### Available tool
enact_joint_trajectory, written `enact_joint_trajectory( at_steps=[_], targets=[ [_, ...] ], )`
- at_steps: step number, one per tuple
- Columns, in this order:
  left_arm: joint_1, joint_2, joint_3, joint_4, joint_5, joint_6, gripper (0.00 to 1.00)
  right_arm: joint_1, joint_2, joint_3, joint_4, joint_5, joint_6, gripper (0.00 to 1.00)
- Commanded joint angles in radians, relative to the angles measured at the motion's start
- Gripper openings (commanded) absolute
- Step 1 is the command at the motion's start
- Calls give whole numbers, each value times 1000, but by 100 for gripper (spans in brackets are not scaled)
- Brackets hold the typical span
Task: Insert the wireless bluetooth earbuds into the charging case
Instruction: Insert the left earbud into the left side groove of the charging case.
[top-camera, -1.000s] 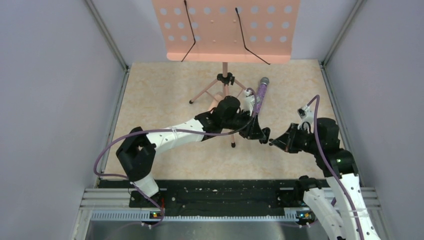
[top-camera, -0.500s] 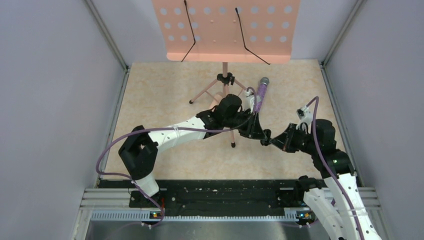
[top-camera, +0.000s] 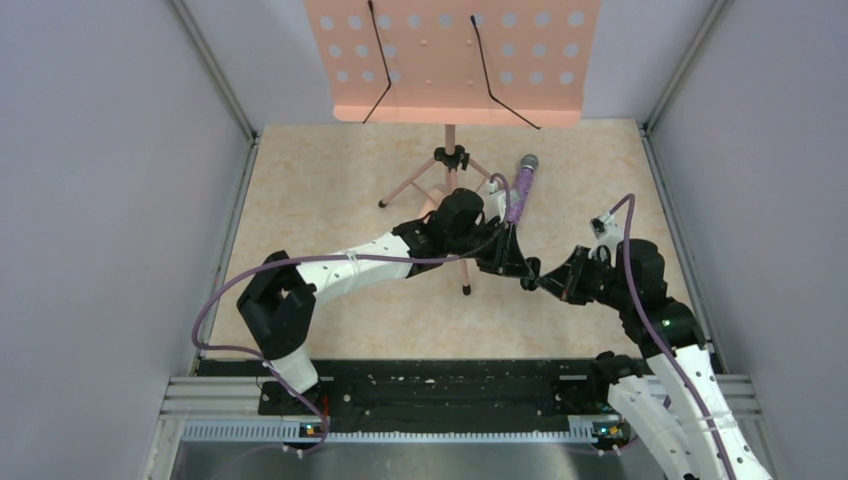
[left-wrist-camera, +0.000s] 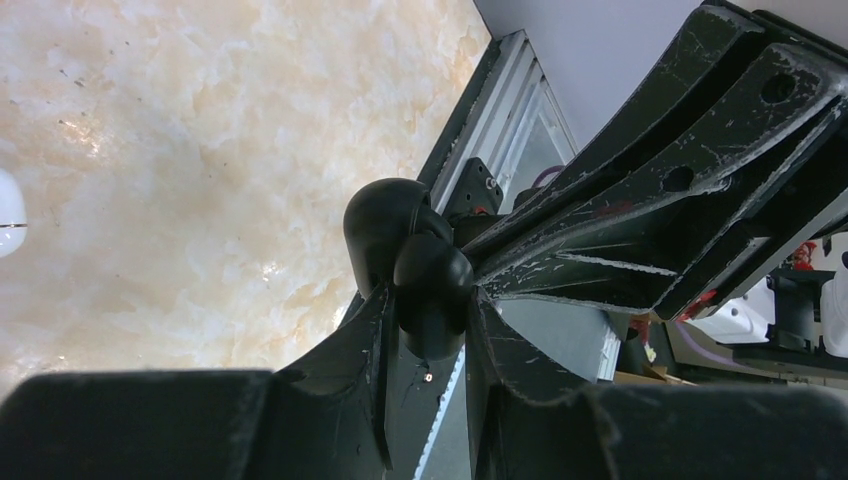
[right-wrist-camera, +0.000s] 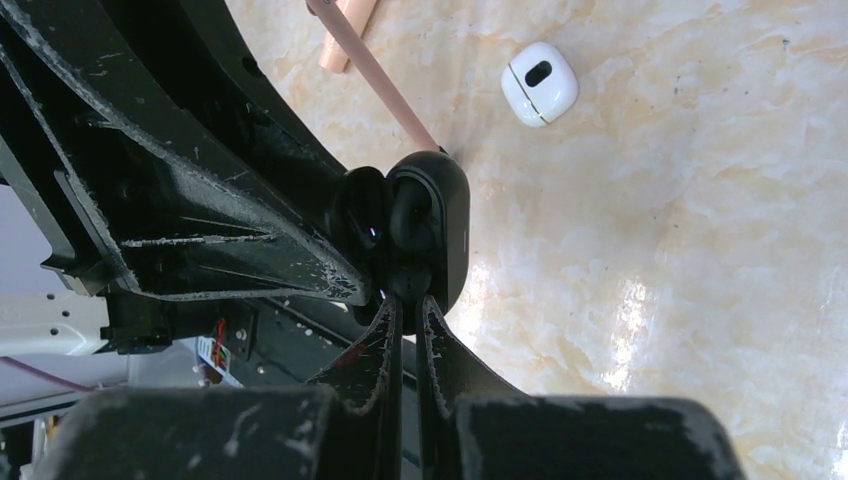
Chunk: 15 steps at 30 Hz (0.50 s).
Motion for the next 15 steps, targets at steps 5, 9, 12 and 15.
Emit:
enact_joint_trajectory(
  at_steps=[5, 9, 12, 15],
  targets=[
    [-13, -40, 40, 62, 33, -28, 0, 44, 8, 1, 24, 79, 10, 0],
    [-13, -40, 41, 66, 33, -30, 0, 47, 10, 10, -2, 108, -4, 0],
    [-13, -39, 41, 68, 37, -34, 0, 47, 9, 17, -24, 140, -16, 0],
    [-13, -39, 38, 72, 42, -39, 0, 48, 12, 16, -27, 147, -15, 0]
  ],
)
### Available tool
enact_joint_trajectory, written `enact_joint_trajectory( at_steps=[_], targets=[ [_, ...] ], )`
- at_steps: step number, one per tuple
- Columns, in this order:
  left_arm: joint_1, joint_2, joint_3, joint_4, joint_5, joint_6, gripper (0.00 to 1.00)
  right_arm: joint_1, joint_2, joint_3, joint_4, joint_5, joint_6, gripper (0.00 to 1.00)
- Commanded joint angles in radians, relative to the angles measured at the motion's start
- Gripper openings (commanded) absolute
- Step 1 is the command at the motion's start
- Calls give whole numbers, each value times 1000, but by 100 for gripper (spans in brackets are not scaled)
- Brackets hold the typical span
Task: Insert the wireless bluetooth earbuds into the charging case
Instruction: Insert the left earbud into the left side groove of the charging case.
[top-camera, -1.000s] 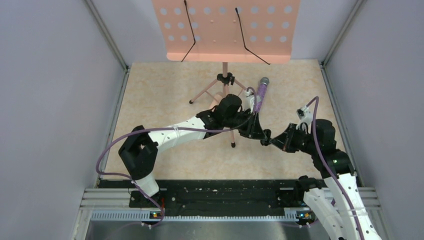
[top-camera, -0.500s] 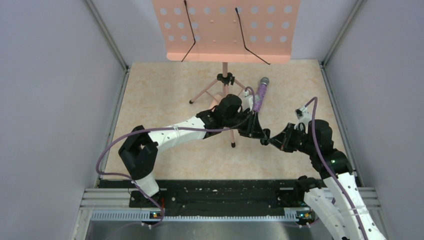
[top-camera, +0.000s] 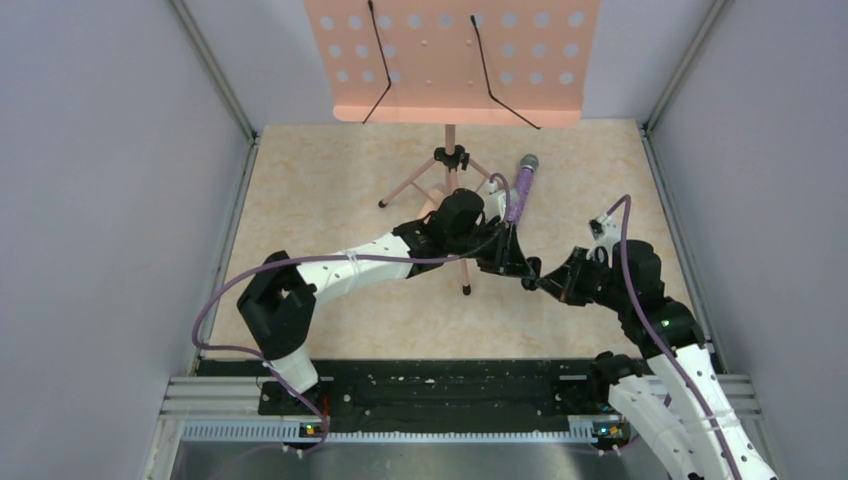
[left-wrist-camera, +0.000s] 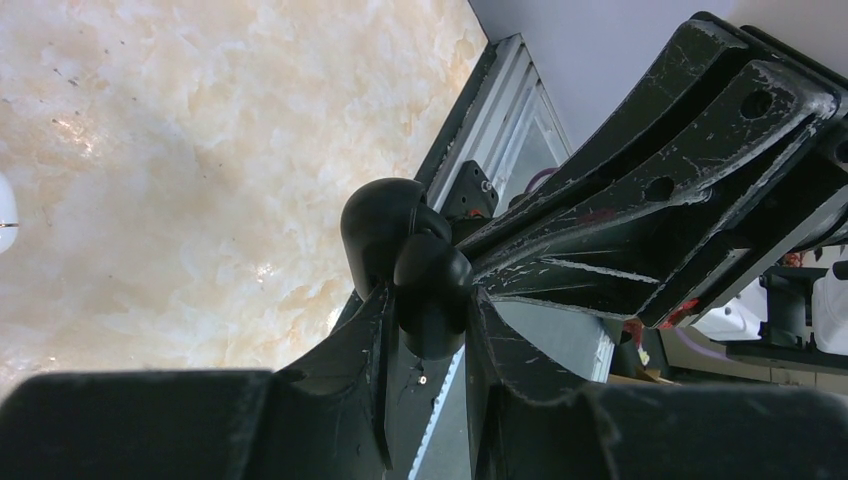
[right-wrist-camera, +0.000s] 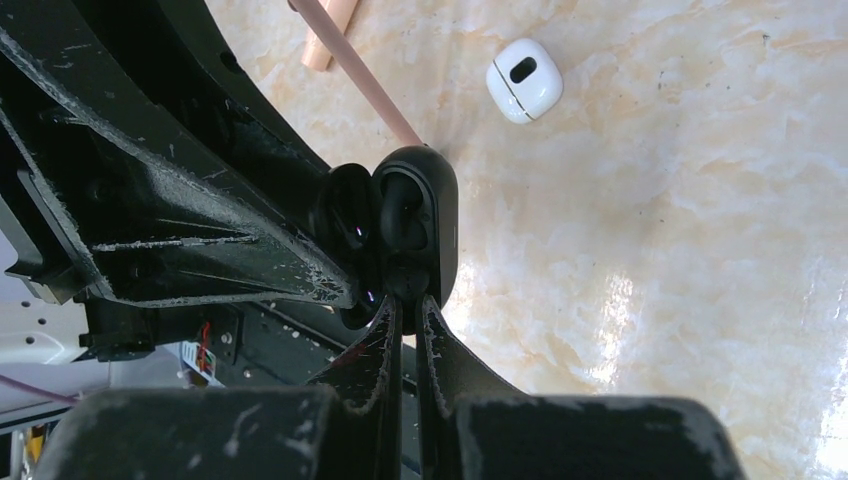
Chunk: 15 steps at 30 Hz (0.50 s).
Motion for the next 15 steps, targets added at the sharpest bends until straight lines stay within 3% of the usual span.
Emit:
enact_joint_trajectory(
  at_steps=[1, 15],
  targets=[
    [-11, -40, 37, 68, 47, -21, 0, 7, 9, 14, -17, 80, -18, 0],
    [-11, -39, 37, 86, 59, -35, 0, 37, 8, -36, 71, 73, 68, 0]
  ],
)
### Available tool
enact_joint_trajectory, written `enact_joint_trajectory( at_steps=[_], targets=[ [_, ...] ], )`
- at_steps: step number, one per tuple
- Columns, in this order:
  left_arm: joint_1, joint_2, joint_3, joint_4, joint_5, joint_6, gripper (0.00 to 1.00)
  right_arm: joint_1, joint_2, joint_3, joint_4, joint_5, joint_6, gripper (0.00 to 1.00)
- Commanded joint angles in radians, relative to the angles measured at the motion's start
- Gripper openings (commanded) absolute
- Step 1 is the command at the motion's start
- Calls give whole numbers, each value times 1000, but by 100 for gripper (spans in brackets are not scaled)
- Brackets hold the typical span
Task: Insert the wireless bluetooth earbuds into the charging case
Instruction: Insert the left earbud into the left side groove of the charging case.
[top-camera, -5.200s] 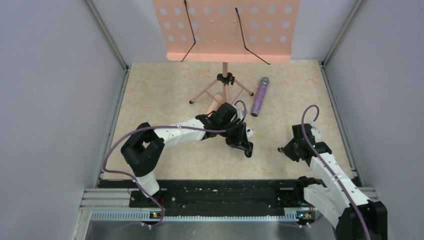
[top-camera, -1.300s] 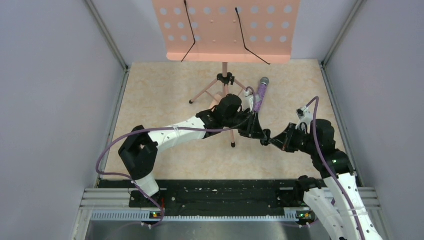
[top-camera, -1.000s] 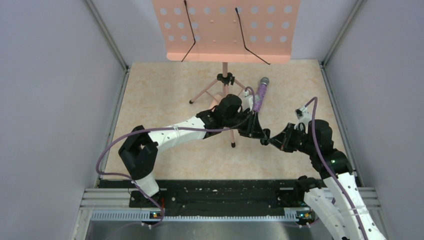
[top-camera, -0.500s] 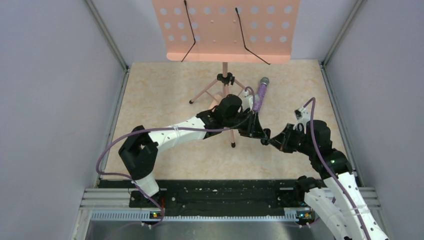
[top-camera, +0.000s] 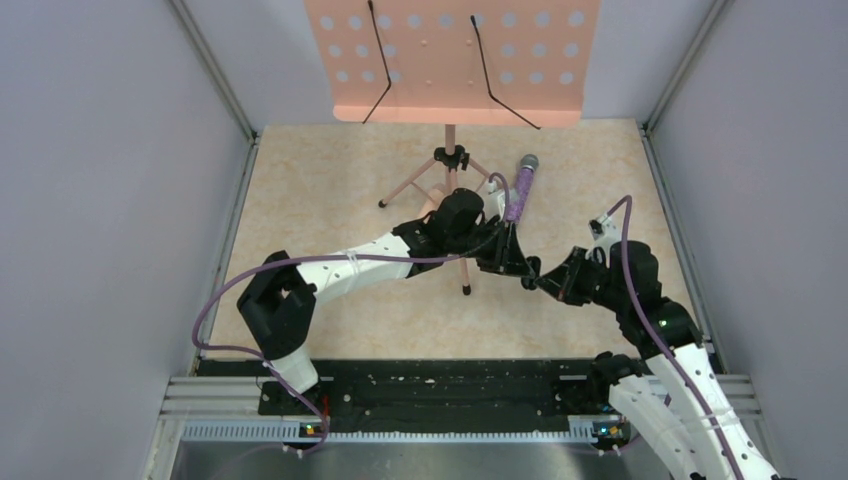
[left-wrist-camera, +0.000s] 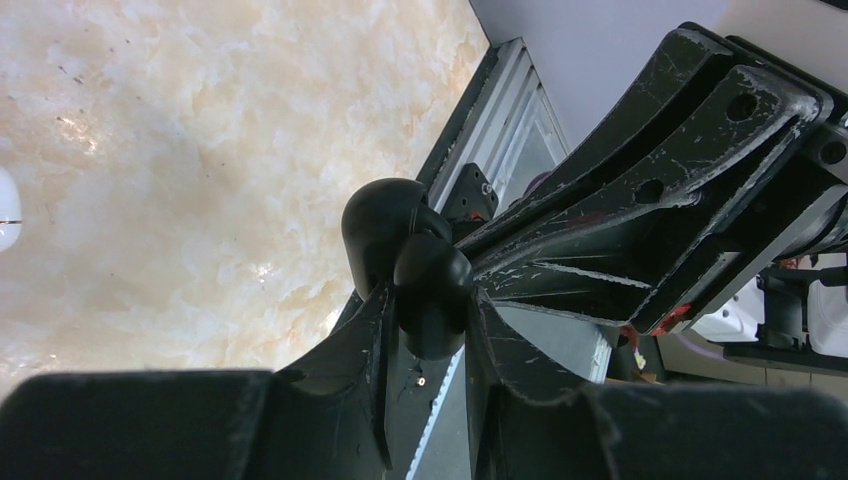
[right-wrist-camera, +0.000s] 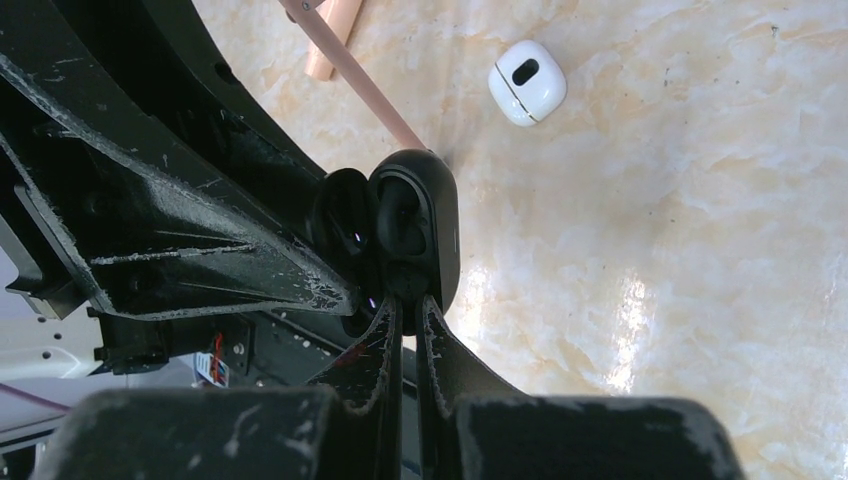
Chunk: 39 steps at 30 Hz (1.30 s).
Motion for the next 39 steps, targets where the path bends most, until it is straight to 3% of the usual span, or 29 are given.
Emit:
enact_joint_trajectory(
  at_steps=[1, 2, 9, 10, 22, 29, 35, 39],
  targets=[
    [-12, -39, 37, 85, 63, -25, 0, 17, 12, -17, 40, 53, 19, 0],
    [-11, -39, 36, 86, 62, -25, 0, 18, 17, -16, 39, 53, 18, 3],
    [-12, -27, 39, 64, 48, -5, 0, 17, 12, 17, 22, 58, 20, 48],
    [-12, -24, 40, 53, 44, 1, 0, 18, 15, 25, 17, 62, 15, 50],
    [-8, 0, 24, 12, 3, 49, 0, 16, 49, 183, -123, 95, -100, 55],
    [-1, 29, 35, 12, 30, 47, 0, 16, 37, 224, -155, 110, -81, 56],
    [46, 64, 29, 39, 235, 10, 0, 2, -41, 120, -99, 185, 17, 51],
    [54, 61, 9, 41, 295, 15, 0, -38, -74, 14, -33, 194, 157, 47]
  ],
)
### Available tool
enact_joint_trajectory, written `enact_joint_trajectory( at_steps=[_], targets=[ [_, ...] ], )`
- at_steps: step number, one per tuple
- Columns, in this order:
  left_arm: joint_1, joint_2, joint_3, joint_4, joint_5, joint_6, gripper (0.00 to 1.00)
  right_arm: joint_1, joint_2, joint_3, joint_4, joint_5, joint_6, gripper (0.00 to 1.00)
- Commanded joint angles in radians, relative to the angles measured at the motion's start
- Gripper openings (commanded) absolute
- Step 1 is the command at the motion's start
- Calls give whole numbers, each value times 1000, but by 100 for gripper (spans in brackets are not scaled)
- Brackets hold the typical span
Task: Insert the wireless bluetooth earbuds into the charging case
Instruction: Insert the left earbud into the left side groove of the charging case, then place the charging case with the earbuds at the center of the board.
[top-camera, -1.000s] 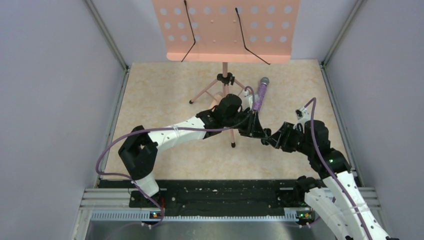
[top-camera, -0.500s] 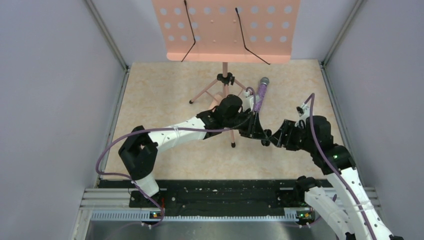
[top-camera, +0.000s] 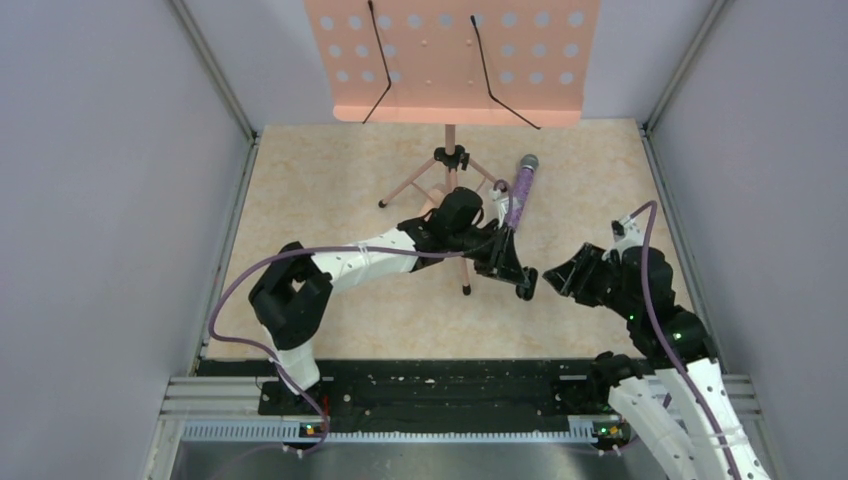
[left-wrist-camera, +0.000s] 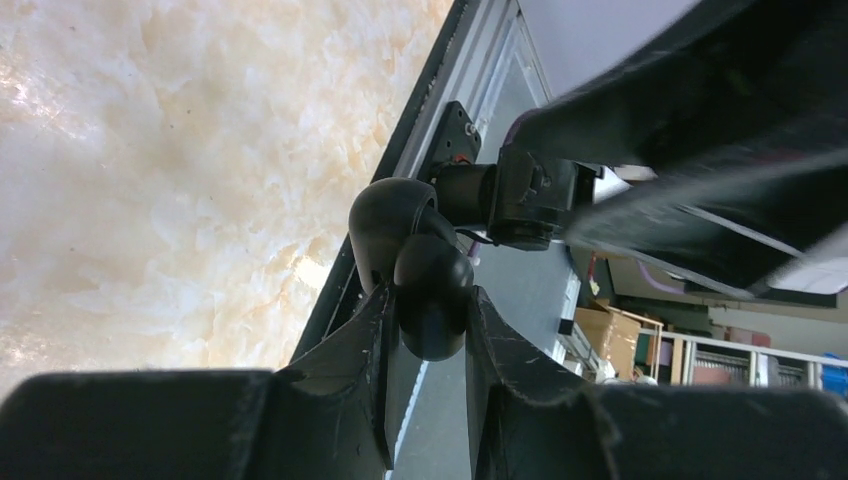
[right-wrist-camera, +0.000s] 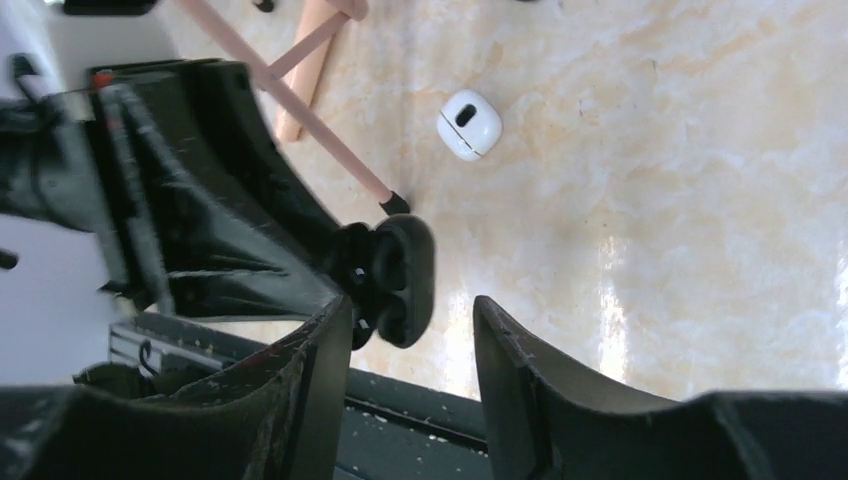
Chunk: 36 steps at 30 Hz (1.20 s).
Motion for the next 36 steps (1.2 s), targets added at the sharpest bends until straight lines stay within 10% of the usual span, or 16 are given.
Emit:
enact_joint_trajectory(
  at_steps=[1, 11, 19, 23, 28, 36],
  targets=[
    [12, -22, 5, 43, 120, 3, 0, -54, -30, -114, 82, 44, 171, 43],
    [12, -92, -18, 135, 187, -42, 0, -267, 25, -494, 627, -422, 464, 40],
    [10, -51, -26, 320, 194, -171, 0, -266, 37, -527, 728, -517, 490, 44],
    [11, -19, -29, 320, 160, -182, 0, -267, 52, -440, 416, -370, 346, 49],
    [11, 78, -52, 446, 164, -270, 0, -273, 150, -246, -24, 194, 248, 62],
    [9, 299, 46, 479, 193, -274, 0, -289, 101, -123, -117, 432, 340, 66]
  ],
)
